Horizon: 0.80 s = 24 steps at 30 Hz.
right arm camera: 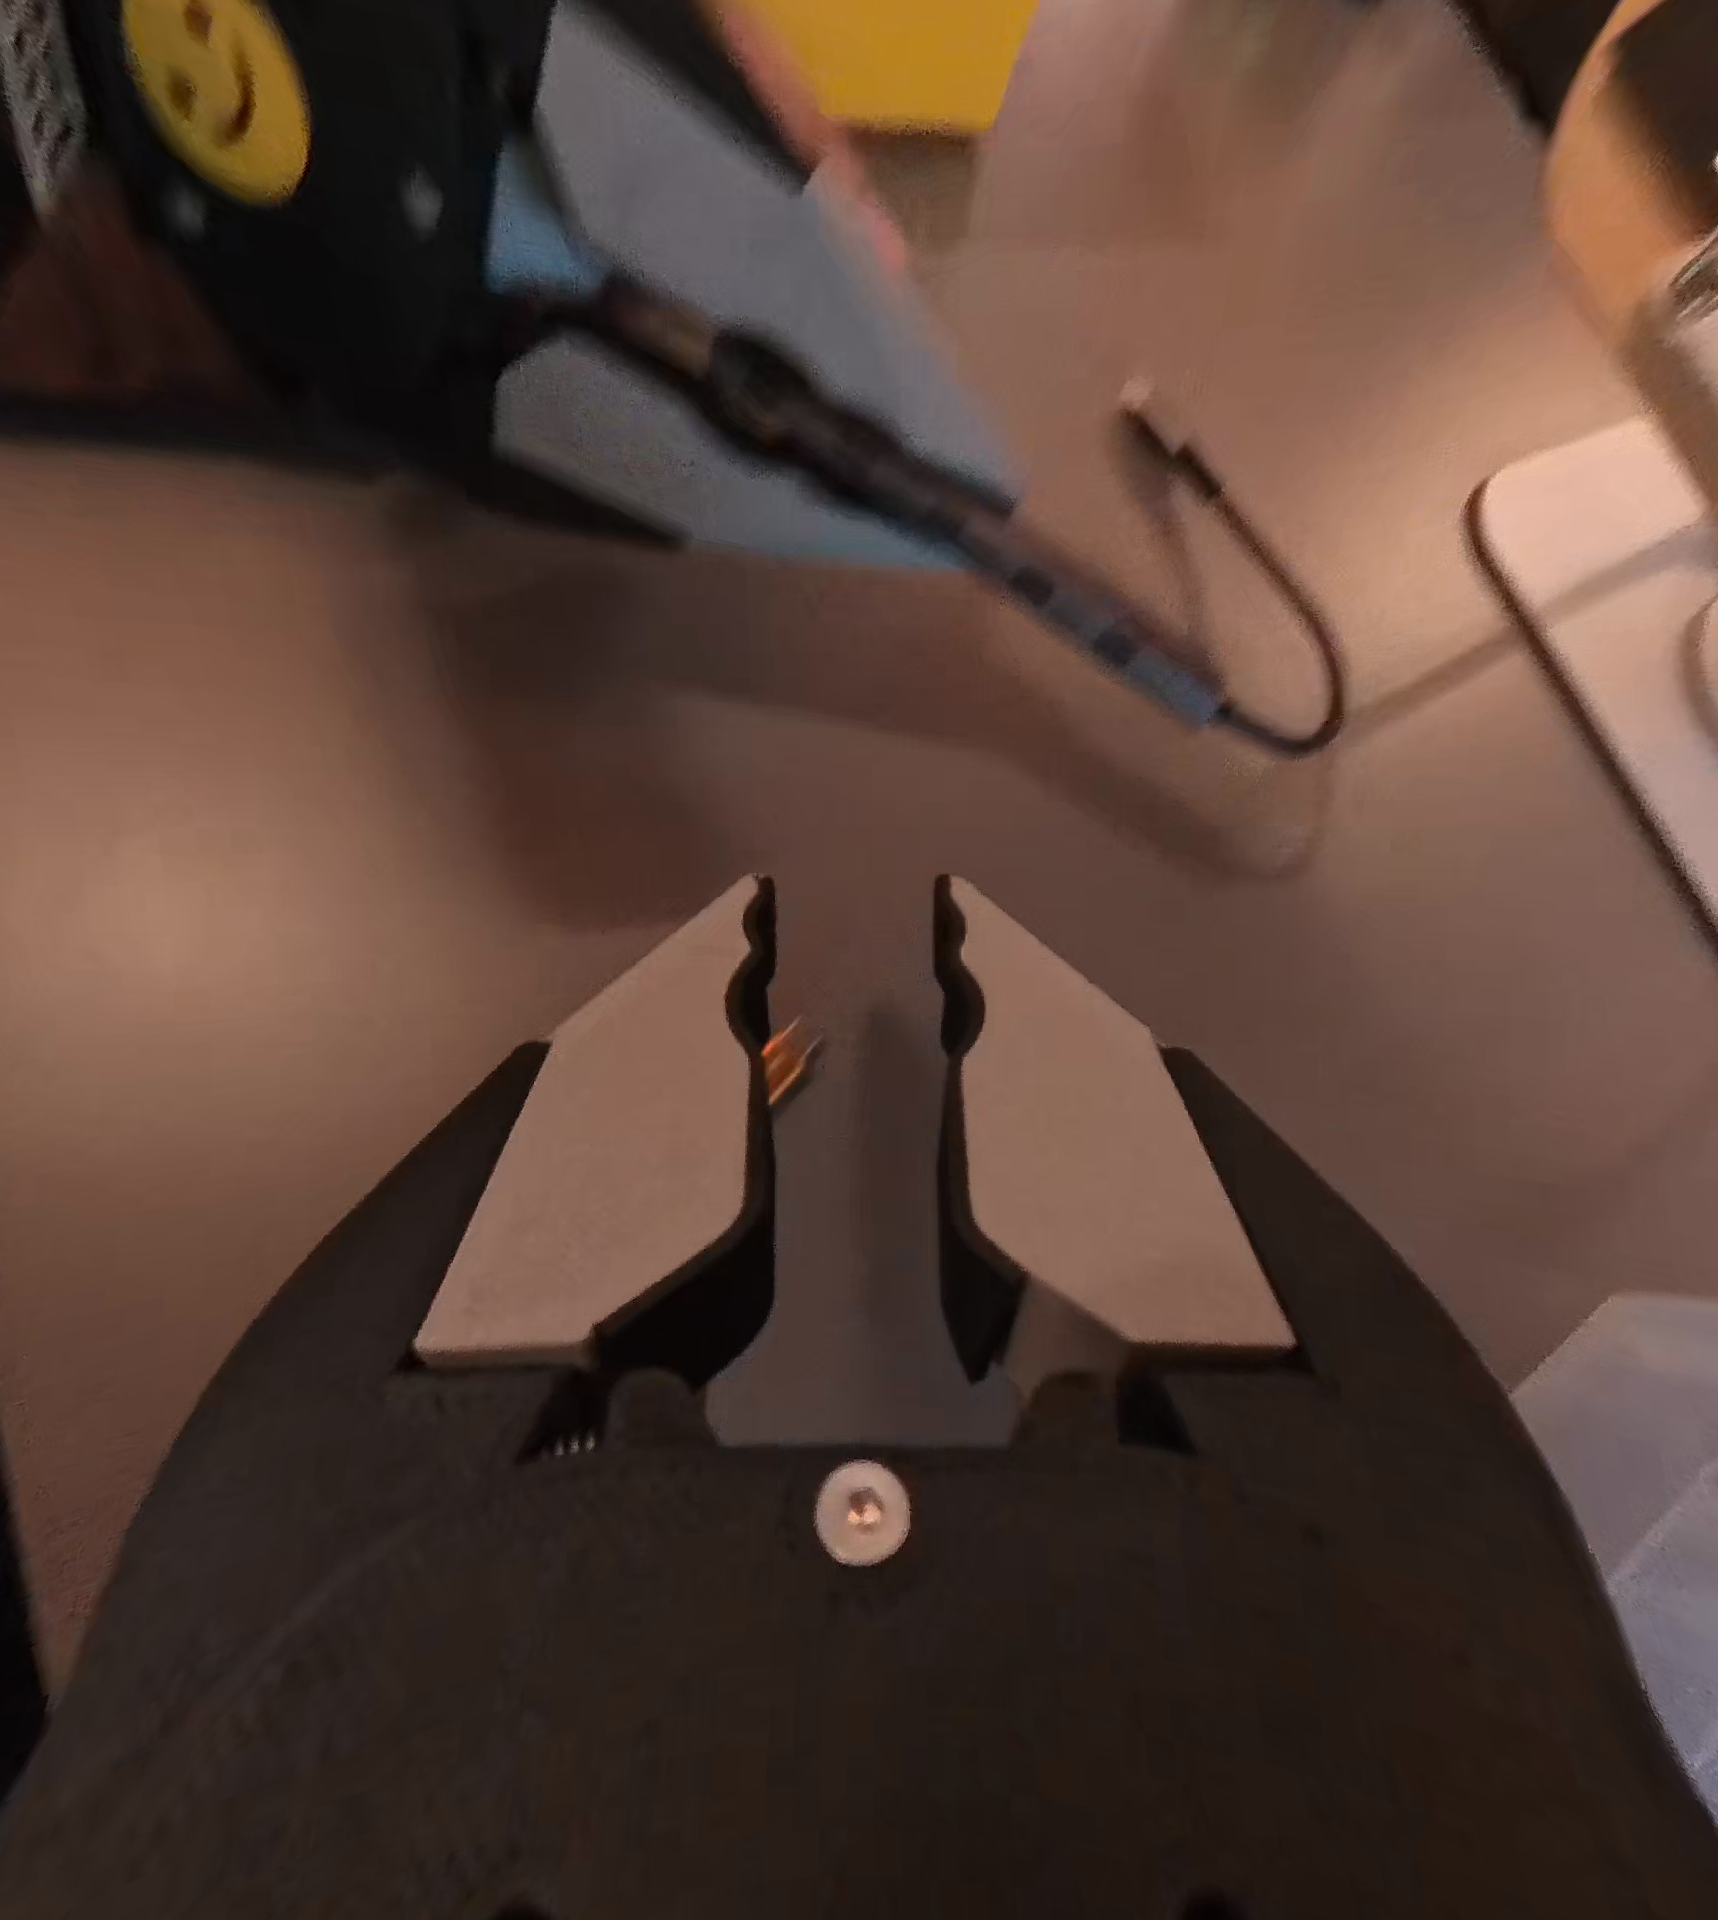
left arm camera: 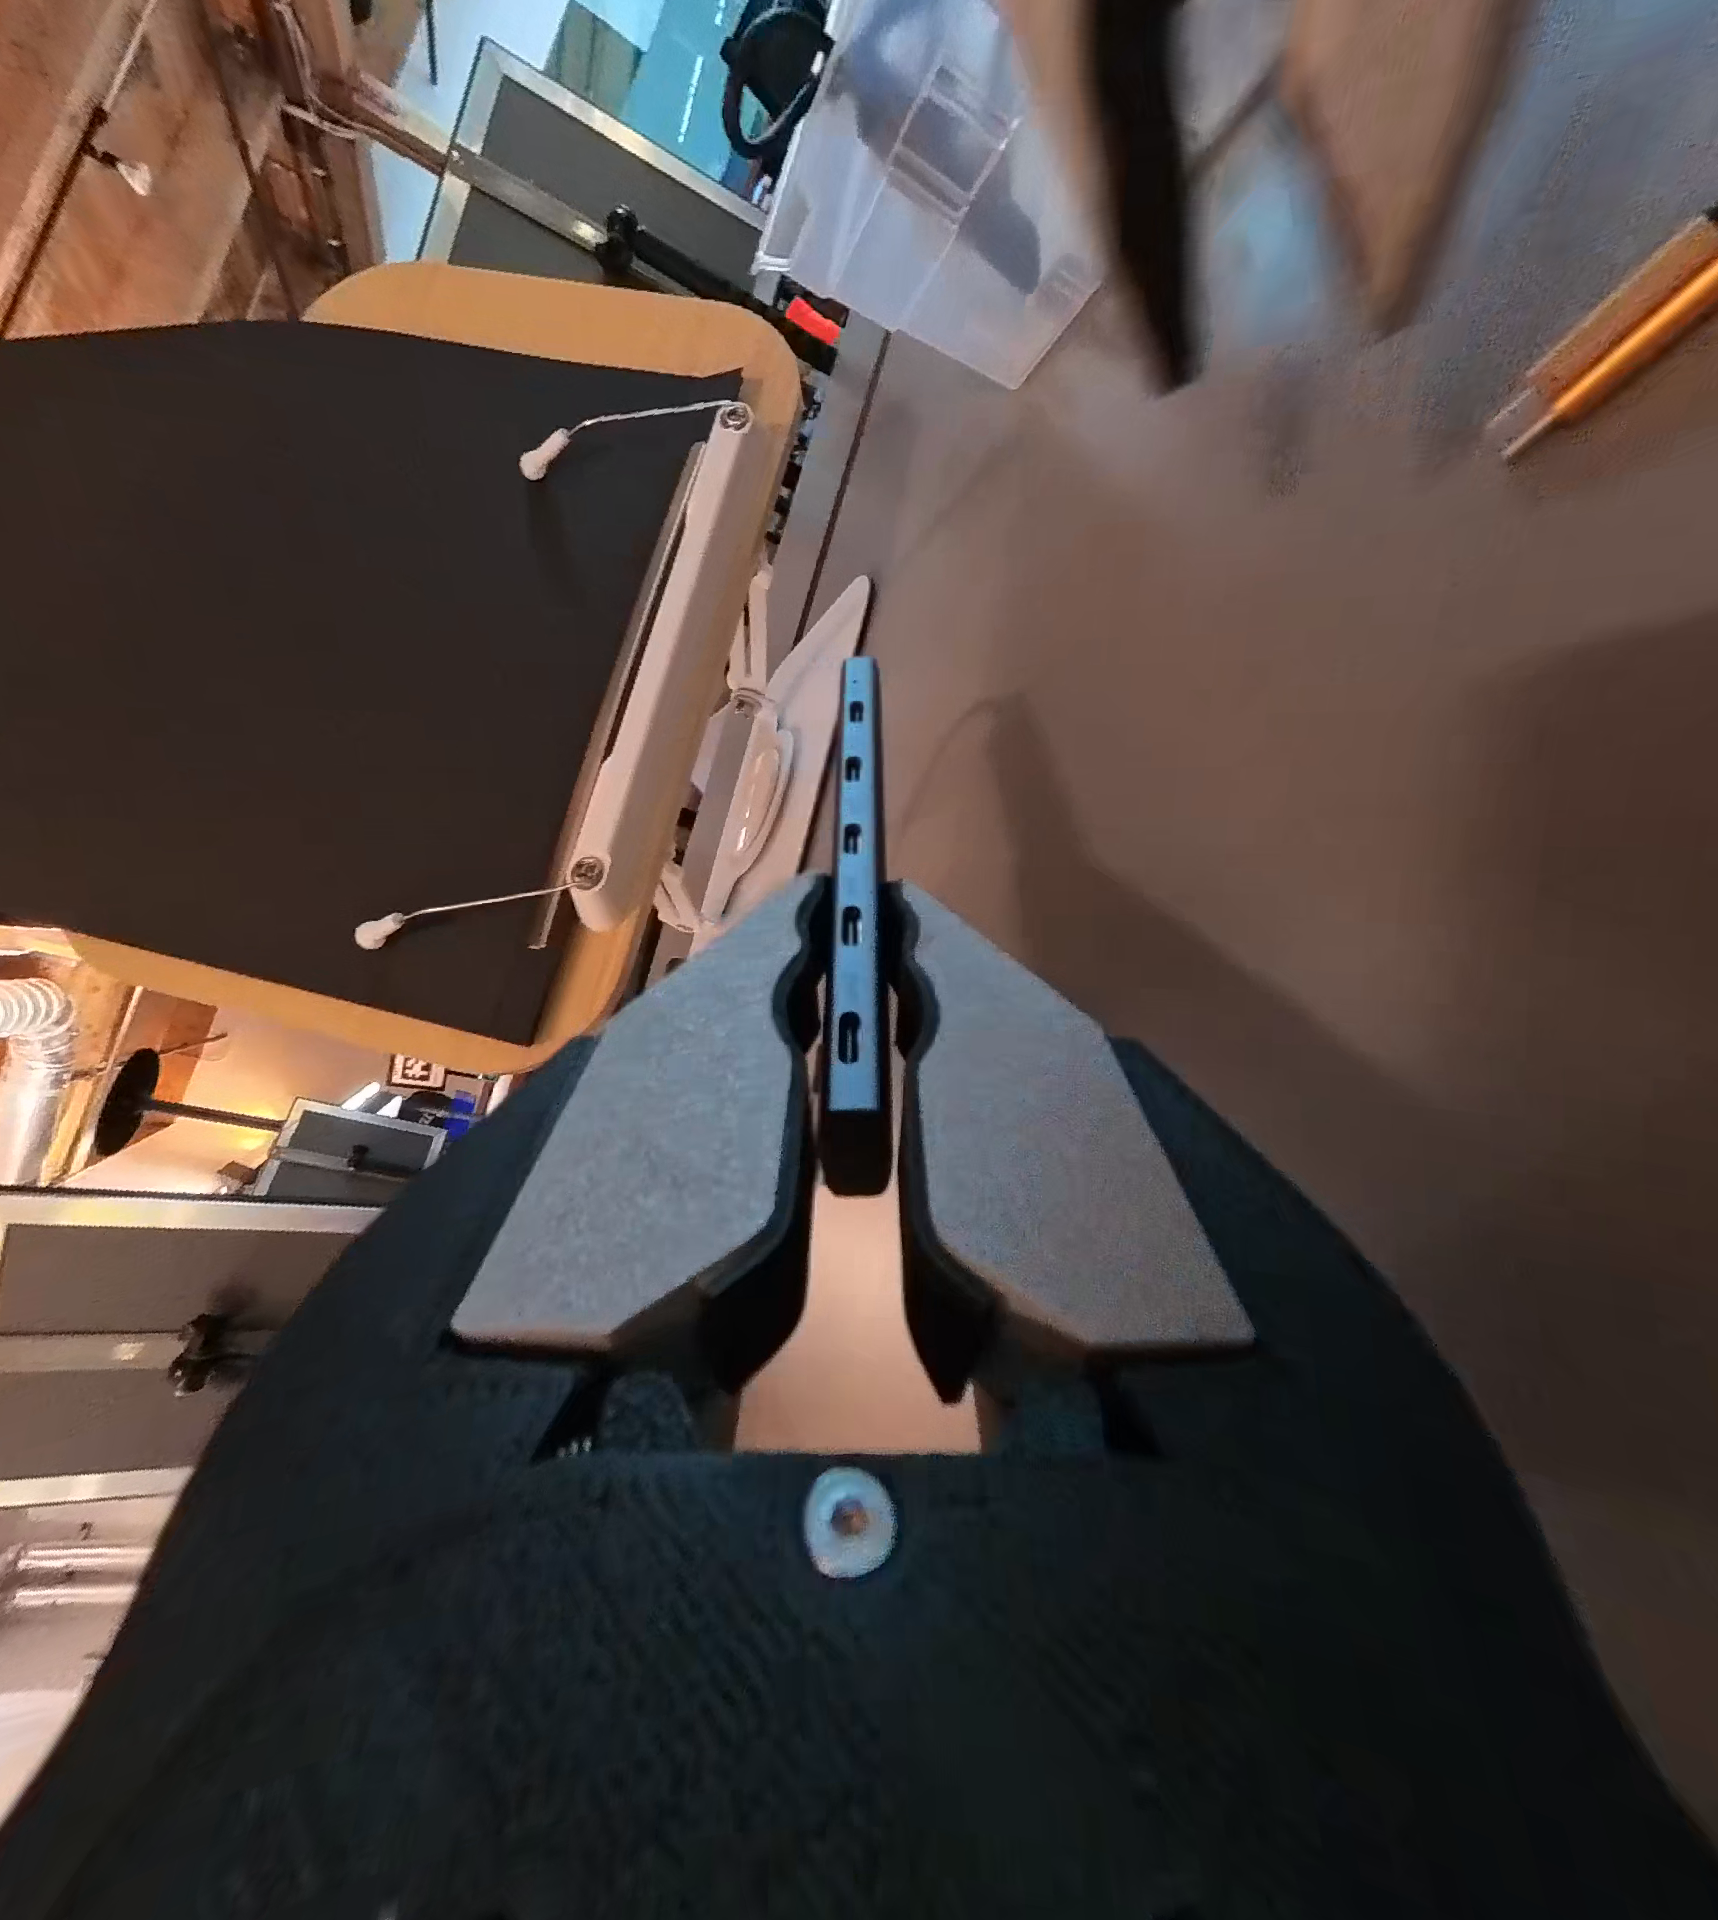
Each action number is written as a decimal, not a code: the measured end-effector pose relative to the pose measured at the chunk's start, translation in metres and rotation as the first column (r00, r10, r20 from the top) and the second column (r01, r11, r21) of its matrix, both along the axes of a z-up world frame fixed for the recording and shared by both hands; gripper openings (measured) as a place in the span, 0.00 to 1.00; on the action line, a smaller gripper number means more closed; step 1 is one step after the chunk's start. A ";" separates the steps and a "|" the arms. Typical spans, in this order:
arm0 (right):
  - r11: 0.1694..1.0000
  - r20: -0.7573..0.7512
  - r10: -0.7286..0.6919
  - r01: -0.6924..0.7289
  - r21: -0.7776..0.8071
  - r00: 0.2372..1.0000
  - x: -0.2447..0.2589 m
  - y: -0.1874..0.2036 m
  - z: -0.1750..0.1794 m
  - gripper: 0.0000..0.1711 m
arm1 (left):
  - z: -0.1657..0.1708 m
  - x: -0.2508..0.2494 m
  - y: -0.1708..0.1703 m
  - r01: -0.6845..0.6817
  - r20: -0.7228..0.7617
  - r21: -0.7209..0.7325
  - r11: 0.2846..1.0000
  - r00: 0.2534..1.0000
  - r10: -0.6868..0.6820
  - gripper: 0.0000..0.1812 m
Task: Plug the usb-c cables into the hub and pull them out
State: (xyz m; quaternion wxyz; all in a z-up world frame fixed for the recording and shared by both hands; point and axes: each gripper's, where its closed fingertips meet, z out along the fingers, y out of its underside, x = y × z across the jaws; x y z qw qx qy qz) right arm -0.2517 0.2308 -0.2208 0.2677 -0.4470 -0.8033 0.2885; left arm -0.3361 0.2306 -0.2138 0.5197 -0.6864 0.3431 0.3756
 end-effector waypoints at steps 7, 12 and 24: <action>0.988 -0.104 0.088 -0.074 0.133 0.991 -0.063 0.014 0.014 0.28 | 0.004 0.011 0.000 0.064 0.019 0.005 0.998 0.998 -0.064 0.04; 0.929 -0.145 0.233 -0.176 0.324 0.962 -0.067 0.007 -0.001 0.13 | 0.007 0.029 0.000 0.111 -0.015 -0.004 0.994 0.994 -0.111 0.04; 0.910 -0.250 0.341 -0.252 0.331 0.906 -0.055 -0.006 0.012 0.09 | 0.022 0.049 -0.012 0.198 0.237 -0.009 0.980 0.953 -0.190 0.04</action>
